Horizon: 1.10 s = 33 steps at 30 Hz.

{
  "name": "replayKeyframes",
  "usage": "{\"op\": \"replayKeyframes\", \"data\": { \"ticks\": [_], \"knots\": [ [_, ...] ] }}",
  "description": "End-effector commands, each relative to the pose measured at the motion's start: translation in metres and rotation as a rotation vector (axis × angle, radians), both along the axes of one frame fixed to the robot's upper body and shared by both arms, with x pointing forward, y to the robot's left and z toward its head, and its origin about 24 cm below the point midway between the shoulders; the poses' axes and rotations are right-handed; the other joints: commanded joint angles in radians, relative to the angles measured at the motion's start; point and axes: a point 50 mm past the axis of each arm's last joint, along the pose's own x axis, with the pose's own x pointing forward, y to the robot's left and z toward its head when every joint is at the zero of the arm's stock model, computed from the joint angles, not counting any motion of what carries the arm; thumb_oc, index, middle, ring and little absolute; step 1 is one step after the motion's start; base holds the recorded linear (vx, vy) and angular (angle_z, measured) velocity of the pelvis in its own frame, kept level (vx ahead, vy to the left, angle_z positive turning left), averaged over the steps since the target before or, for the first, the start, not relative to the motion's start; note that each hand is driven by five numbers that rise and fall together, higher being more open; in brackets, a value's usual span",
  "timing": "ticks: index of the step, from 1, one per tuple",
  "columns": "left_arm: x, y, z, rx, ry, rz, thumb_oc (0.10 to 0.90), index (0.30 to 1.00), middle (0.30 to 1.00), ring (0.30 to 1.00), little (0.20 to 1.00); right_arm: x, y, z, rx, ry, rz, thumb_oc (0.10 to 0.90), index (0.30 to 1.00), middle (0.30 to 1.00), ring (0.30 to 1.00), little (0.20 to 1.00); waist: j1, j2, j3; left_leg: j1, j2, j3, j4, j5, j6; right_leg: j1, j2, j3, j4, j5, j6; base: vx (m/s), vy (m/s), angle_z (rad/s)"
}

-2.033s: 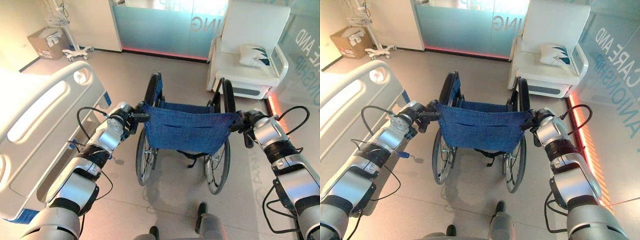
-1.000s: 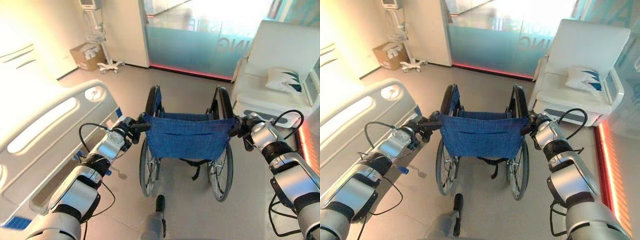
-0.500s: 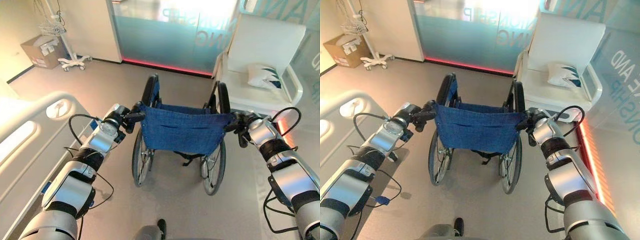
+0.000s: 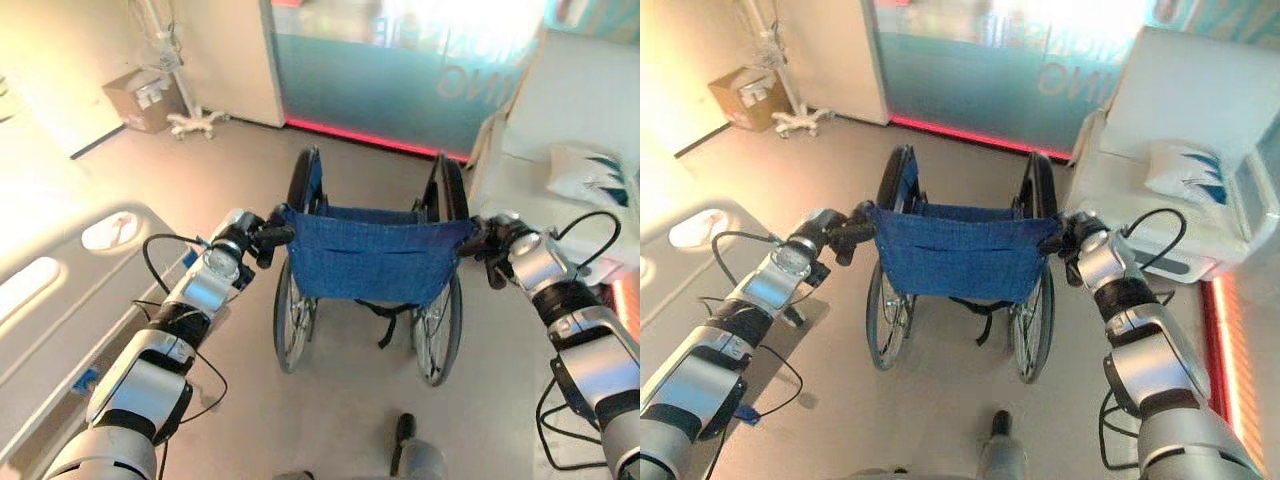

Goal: Push the wheelchair next to the bed

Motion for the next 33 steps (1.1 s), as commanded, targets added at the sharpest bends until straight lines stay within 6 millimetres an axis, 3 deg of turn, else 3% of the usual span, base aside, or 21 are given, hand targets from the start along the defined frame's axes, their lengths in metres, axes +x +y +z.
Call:
{"op": "replayKeyframes", "data": {
  "ticks": [1, 3, 9, 10, 11, 12, 14, 16, 17, 20, 22, 25, 26, 29, 31, 33],
  "knots": [
    [-0.029, 0.038, -0.050, 0.110, 0.190, 0.057, 0.400, 0.300, 0.300, 0.300, 0.300, -0.001, 0.040, -0.021, -0.168, 0.089, 0.359, 0.400, 0.300, 0.300, 0.300, 0.300, 0.044, -0.052, -0.001, 0.056, -0.052, 0.105, 0.063, -0.059, -0.023, 0.025, -0.020, 0.024, -0.113, 0.182, -0.011, 0.47, -0.240, 0.56],
    [-0.031, 0.041, -0.052, 0.112, 0.189, 0.067, 0.400, 0.300, 0.300, 0.300, 0.300, 0.000, 0.043, -0.021, -0.175, 0.087, 0.384, 0.400, 0.300, 0.300, 0.300, 0.300, 0.036, -0.049, -0.016, 0.087, -0.029, 0.122, 0.037, -0.050, -0.038, 0.027, -0.009, -0.002, -0.109, 0.169, -0.018, 0.28, -0.147, 0.31],
    [-0.025, 0.038, -0.045, 0.091, 0.159, 0.082, 0.400, 0.300, 0.300, 0.300, 0.300, 0.002, 0.046, -0.016, -0.200, 0.060, 0.422, 0.400, 0.300, 0.300, 0.300, 0.300, 0.017, -0.035, -0.043, 0.087, 0.014, 0.129, 0.028, 0.076, -0.081, 0.045, 0.067, -0.042, -0.133, 0.110, -0.081, 0.19, -0.175, 0.07],
    [-0.025, 0.037, -0.045, 0.086, 0.159, 0.086, 0.400, 0.300, 0.300, 0.300, 0.300, 0.002, 0.045, -0.015, -0.201, 0.059, 0.426, 0.400, 0.300, 0.300, 0.300, 0.300, 0.011, -0.032, -0.049, 0.090, 0.021, 0.125, 0.051, 0.112, -0.091, 0.046, 0.082, -0.045, -0.142, 0.103, -0.095, 0.17, -0.196, 0.21],
    [-0.024, 0.035, -0.045, 0.083, 0.163, 0.084, 0.400, 0.300, 0.300, 0.300, 0.300, 0.002, 0.041, -0.013, -0.203, 0.057, 0.424, 0.400, 0.300, 0.300, 0.300, 0.300, 0.005, -0.032, -0.063, 0.087, 0.038, 0.132, 0.121, 0.187, -0.115, 0.062, 0.101, -0.064, -0.166, 0.089, -0.120, 0.16, -0.192, 0.15],
    [-0.023, 0.034, -0.045, 0.083, 0.164, 0.084, 0.400, 0.300, 0.300, 0.300, 0.300, 0.002, 0.041, -0.013, -0.204, 0.057, 0.424, 0.400, 0.300, 0.300, 0.300, 0.300, 0.004, -0.031, -0.065, 0.085, 0.041, 0.132, 0.128, 0.193, -0.118, 0.065, 0.104, -0.067, -0.169, 0.087, -0.123, 0.15, -0.196, 0.12],
    [-0.023, 0.033, -0.047, 0.076, 0.164, 0.094, 0.400, 0.300, 0.300, 0.300, 0.300, 0.003, 0.039, -0.011, -0.214, 0.057, 0.432, 0.400, 0.300, 0.300, 0.300, 0.300, 0.009, -0.039, -0.072, 0.035, 0.053, 0.160, 0.241, 0.275, -0.140, 0.109, 0.121, -0.107, -0.197, 0.063, -0.156, 0.17, -0.195, 0.15],
    [-0.023, 0.032, -0.047, 0.074, 0.164, 0.094, 0.400, 0.300, 0.300, 0.300, 0.300, 0.003, 0.038, -0.010, -0.218, 0.055, 0.432, 0.400, 0.300, 0.300, 0.300, 0.300, 0.029, -0.051, -0.059, -0.049, 0.067, 0.196, 0.283, 0.276, -0.140, 0.160, 0.123, -0.124, -0.209, 0.044, -0.166, 0.28, -0.189, 0.07],
    [-0.026, 0.032, -0.051, 0.079, 0.164, 0.090, 0.400, 0.300, 0.300, 0.300, 0.300, 0.003, 0.040, -0.013, -0.229, 0.060, 0.436, 0.400, 0.300, 0.300, 0.300, 0.300, 0.059, -0.053, -0.035, -0.112, 0.034, 0.193, 0.272, 0.238, -0.117, 0.213, 0.133, -0.102, -0.220, 0.039, -0.157, 0.28, -0.109, -0.08],
    [-0.029, 0.030, -0.055, 0.084, 0.162, 0.083, 0.400, 0.300, 0.300, 0.300, 0.300, 0.005, 0.043, -0.013, -0.244, 0.062, 0.432, 0.400, 0.300, 0.300, 0.300, 0.300, 0.092, -0.056, -0.008, -0.199, 0.015, 0.217, 0.235, 0.259, -0.105, 0.277, 0.146, -0.072, -0.243, 0.033, -0.147, 0.31, -0.043, -0.07],
    [-0.033, 0.028, -0.057, 0.088, 0.157, 0.075, 0.400, 0.300, 0.300, 0.300, 0.300, 0.006, 0.049, -0.014, -0.246, 0.062, 0.419, 0.400, 0.300, 0.300, 0.300, 0.300, 0.135, -0.041, 0.028, -0.311, 0.012, 0.225, 0.153, 0.312, -0.108, 0.336, 0.168, -0.041, -0.258, 0.015, -0.145, 0.44, 0.010, -0.16],
    [-0.041, 0.039, -0.058, 0.089, 0.157, 0.083, 0.400, 0.300, 0.300, 0.300, 0.300, 0.006, 0.053, -0.015, -0.244, 0.063, 0.428, 0.400, 0.300, 0.300, 0.300, 0.300, 0.189, -0.003, 0.050, -0.380, 0.038, 0.199, -0.064, 0.446, -0.129, 0.387, 0.198, -0.002, -0.255, -0.010, -0.142, 0.50, 0.106, -0.55],
    [-0.044, 0.043, -0.057, 0.091, 0.155, 0.088, 0.400, 0.300, 0.300, 0.300, 0.300, 0.006, 0.052, -0.015, -0.241, 0.064, 0.435, 0.400, 0.300, 0.300, 0.300, 0.300, 0.204, 0.001, 0.053, -0.394, 0.045, 0.192, -0.118, 0.467, -0.132, 0.400, 0.201, 0.008, -0.247, -0.021, -0.142, 0.52, 0.189, -0.77],
    [-0.051, 0.056, -0.051, 0.094, 0.140, 0.091, 0.400, 0.300, 0.300, 0.300, 0.300, 0.003, 0.043, -0.015, -0.253, 0.067, 0.457, 0.400, 0.300, 0.300, 0.300, 0.300, 0.217, 0.018, 0.053, -0.397, 0.063, 0.237, -0.146, 0.471, -0.125, 0.416, 0.209, 0.008, -0.196, -0.076, -0.146, 0.34, 0.181, -0.88],
    [-0.051, 0.060, -0.048, 0.094, 0.131, 0.105, 0.400, 0.300, 0.300, 0.300, 0.300, 0.001, 0.044, -0.023, -0.246, 0.078, 0.462, 0.400, 0.300, 0.300, 0.300, 0.300, 0.210, 0.024, 0.035, -0.360, 0.059, 0.308, -0.107, 0.393, -0.090, 0.412, 0.208, -0.017, -0.128, -0.130, -0.148, 0.42, 0.222, -0.50],
    [-0.050, 0.060, -0.047, 0.100, 0.139, 0.103, 0.400, 0.300, 0.300, 0.300, 0.300, -0.001, 0.045, -0.031, -0.232, 0.094, 0.464, 0.400, 0.300, 0.300, 0.300, 0.300, 0.219, 0.016, 0.027, -0.375, 0.039, 0.298, -0.049, 0.351, -0.070, 0.423, 0.203, -0.019, -0.095, -0.165, -0.148, 0.33, 0.109, -0.06]
  ]
}}
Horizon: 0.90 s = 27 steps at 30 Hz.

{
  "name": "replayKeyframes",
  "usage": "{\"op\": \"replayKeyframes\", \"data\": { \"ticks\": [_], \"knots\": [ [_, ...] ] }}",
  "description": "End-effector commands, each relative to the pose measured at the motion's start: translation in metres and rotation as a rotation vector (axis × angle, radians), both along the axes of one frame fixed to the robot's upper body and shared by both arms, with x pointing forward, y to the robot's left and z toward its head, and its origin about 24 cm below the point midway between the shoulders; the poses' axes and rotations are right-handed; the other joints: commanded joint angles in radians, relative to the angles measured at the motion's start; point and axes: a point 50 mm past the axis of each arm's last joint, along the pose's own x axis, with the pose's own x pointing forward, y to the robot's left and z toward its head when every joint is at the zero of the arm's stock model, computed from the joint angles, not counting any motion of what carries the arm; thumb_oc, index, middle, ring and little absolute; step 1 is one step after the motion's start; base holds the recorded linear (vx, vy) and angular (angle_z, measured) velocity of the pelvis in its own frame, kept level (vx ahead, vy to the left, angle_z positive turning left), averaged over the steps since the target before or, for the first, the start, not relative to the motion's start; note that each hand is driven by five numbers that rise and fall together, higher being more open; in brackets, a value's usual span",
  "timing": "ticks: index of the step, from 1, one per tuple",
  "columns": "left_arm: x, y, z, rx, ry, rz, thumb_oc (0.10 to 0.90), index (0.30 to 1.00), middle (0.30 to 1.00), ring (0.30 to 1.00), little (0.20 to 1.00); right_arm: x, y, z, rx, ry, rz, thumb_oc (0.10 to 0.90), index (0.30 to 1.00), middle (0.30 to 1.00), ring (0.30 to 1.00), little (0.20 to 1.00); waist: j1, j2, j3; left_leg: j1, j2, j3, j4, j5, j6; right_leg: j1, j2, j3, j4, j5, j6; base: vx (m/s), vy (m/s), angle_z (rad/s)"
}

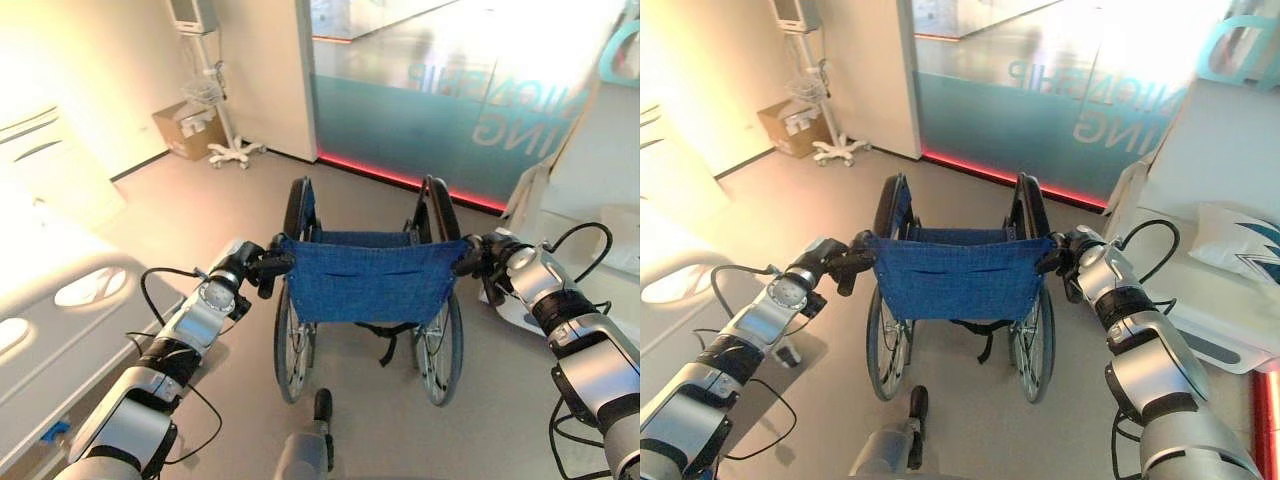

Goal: Push the wheelchair next to the bed

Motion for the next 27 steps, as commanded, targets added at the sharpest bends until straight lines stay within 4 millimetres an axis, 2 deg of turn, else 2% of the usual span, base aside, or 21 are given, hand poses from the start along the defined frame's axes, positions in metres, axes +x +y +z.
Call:
{"op": "replayKeyframes", "data": {
  "ticks": [1, 2, 5, 6, 7, 8, 10, 11, 14, 15, 20, 25, 27],
  "knots": [
    [-0.013, 0.038, -0.016, 0.077, 0.082, 0.105, 0.400, 0.300, 0.300, 0.300, 0.300, 0.008, 0.040, 0.011, -0.204, -0.056, 0.403, 0.400, 0.300, 0.300, 0.300, 0.300, 0.032, -0.042, 0.104, -0.021, -0.008, -0.015, -0.026, 0.115, -0.006, -0.071, 0.019, 0.042, 0.178, -0.002, -0.092, 0.43, 0.128, 0.20],
    [-0.010, 0.037, -0.015, 0.096, 0.102, 0.080, 0.400, 0.300, 0.300, 0.300, 0.300, 0.007, 0.041, 0.003, -0.191, -0.048, 0.404, 0.400, 0.300, 0.300, 0.300, 0.300, 0.046, -0.049, 0.086, 0.008, -0.029, -0.012, -0.034, 0.080, 0.024, -0.076, -0.004, 0.021, 0.261, -0.011, -0.061, 0.45, 0.156, 0.21],
    [-0.010, 0.036, -0.015, 0.133, 0.129, 0.050, 0.400, 0.300, 0.300, 0.300, 0.300, 0.004, 0.041, -0.004, -0.184, -0.048, 0.403, 0.400, 0.300, 0.300, 0.300, 0.300, 0.060, -0.059, 0.070, 0.033, -0.059, -0.017, -0.066, 0.073, 0.046, -0.077, -0.016, 0.002, 0.357, 0.019, -0.025, 0.34, 0.142, 0.31],
    [-0.011, 0.036, -0.015, 0.150, 0.134, 0.041, 0.400, 0.300, 0.300, 0.300, 0.300, 0.003, 0.041, -0.006, -0.182, -0.049, 0.401, 0.400, 0.300, 0.300, 0.300, 0.300, 0.063, -0.063, 0.063, 0.039, -0.068, -0.010, -0.075, 0.071, 0.051, -0.077, -0.022, -0.009, 0.395, 0.054, -0.004, 0.30, 0.141, -0.04],
    [-0.013, 0.038, -0.015, 0.173, 0.151, 0.038, 0.400, 0.300, 0.300, 0.300, 0.300, 0.001, 0.041, -0.007, -0.170, -0.044, 0.399, 0.400, 0.300, 0.300, 0.300, 0.300, 0.060, -0.073, 0.053, 0.067, -0.079, 0.005, -0.094, 0.062, 0.060, -0.109, -0.057, -0.027, 0.444, 0.124, 0.027, 0.28, 0.150, -0.14],
    [-0.013, 0.039, -0.014, 0.176, 0.155, 0.043, 0.400, 0.300, 0.300, 0.300, 0.300, 0.001, 0.042, -0.007, -0.169, -0.042, 0.404, 0.400, 0.300, 0.300, 0.300, 0.300, 0.055, -0.075, 0.055, 0.089, -0.087, 0.003, -0.106, 0.055, 0.062, -0.135, -0.092, -0.042, 0.468, 0.146, 0.034, 0.30, 0.151, -0.10],
    [-0.013, 0.039, -0.015, 0.179, 0.161, 0.054, 0.400, 0.300, 0.300, 0.300, 0.300, 0.001, 0.045, -0.008, -0.172, -0.036, 0.417, 0.400, 0.300, 0.300, 0.300, 0.300, 0.048, -0.057, 0.056, 0.131, -0.074, 0.000, -0.131, 0.053, 0.052, -0.193, -0.119, -0.070, 0.427, 0.158, 0.025, 0.24, 0.052, -0.20],
    [-0.011, 0.040, -0.010, 0.189, 0.159, 0.051, 0.400, 0.300, 0.300, 0.300, 0.300, 0.003, 0.046, -0.006, -0.176, -0.043, 0.417, 0.400, 0.300, 0.300, 0.300, 0.300, 0.041, -0.042, 0.067, 0.169, -0.064, -0.019, -0.147, 0.056, 0.039, -0.229, -0.126, -0.081, 0.362, 0.155, 0.012, 0.19, -0.049, -0.30],
    [-0.009, 0.043, -0.003, 0.200, 0.140, 0.045, 0.400, 0.300, 0.300, 0.300, 0.300, 0.007, 0.046, 0.003, -0.189, -0.068, 0.413, 0.400, 0.300, 0.300, 0.300, 0.300, 0.026, -0.029, 0.096, 0.213, -0.062, -0.053, -0.160, 0.043, 0.027, -0.293, -0.156, -0.082, 0.277, 0.214, 0.008, 0.09, -0.101, -0.29],
    [-0.007, 0.043, 0.002, 0.206, 0.120, 0.031, 0.400, 0.300, 0.300, 0.300, 0.300, 0.010, 0.044, 0.010, -0.202, -0.093, 0.405, 0.400, 0.300, 0.300, 0.300, 0.300, 0.002, -0.032, 0.119, 0.246, -0.077, -0.099, -0.177, 0.014, 0.033, -0.363, -0.185, -0.035, 0.190, 0.299, 0.026, 0.14, -0.180, -0.07],
    [-0.009, 0.040, 0.006, 0.239, 0.140, -0.032, 0.400, 0.300, 0.300, 0.300, 0.300, 0.008, 0.038, 0.018, -0.255, -0.105, 0.419, 0.400, 0.300, 0.300, 0.300, 0.300, -0.017, -0.055, 0.129, 0.270, -0.094, -0.184, -0.173, -0.046, 0.048, -0.398, -0.234, 0.044, 0.089, 0.399, 0.064, 0.25, -0.229, 0.56],
    [-0.015, 0.038, 0.004, 0.242, 0.192, -0.097, 0.400, 0.300, 0.300, 0.300, 0.300, 0.003, 0.023, 0.025, -0.341, -0.062, 0.432, 0.400, 0.300, 0.300, 0.300, 0.300, -0.021, -0.072, 0.120, 0.289, -0.085, -0.253, -0.131, -0.095, 0.042, -0.395, -0.272, 0.093, 0.018, 0.437, 0.083, 0.34, -0.316, 0.91],
    [-0.019, 0.039, 0.003, 0.253, 0.216, -0.124, 0.400, 0.300, 0.300, 0.300, 0.300, 0.001, 0.014, 0.029, -0.370, -0.036, 0.433, 0.400, 0.300, 0.300, 0.300, 0.300, -0.013, -0.080, 0.111, 0.286, -0.075, -0.275, -0.098, -0.110, 0.034, -0.376, -0.260, 0.086, 0.021, 0.401, 0.086, 0.37, -0.415, 0.47]
  ]
}}
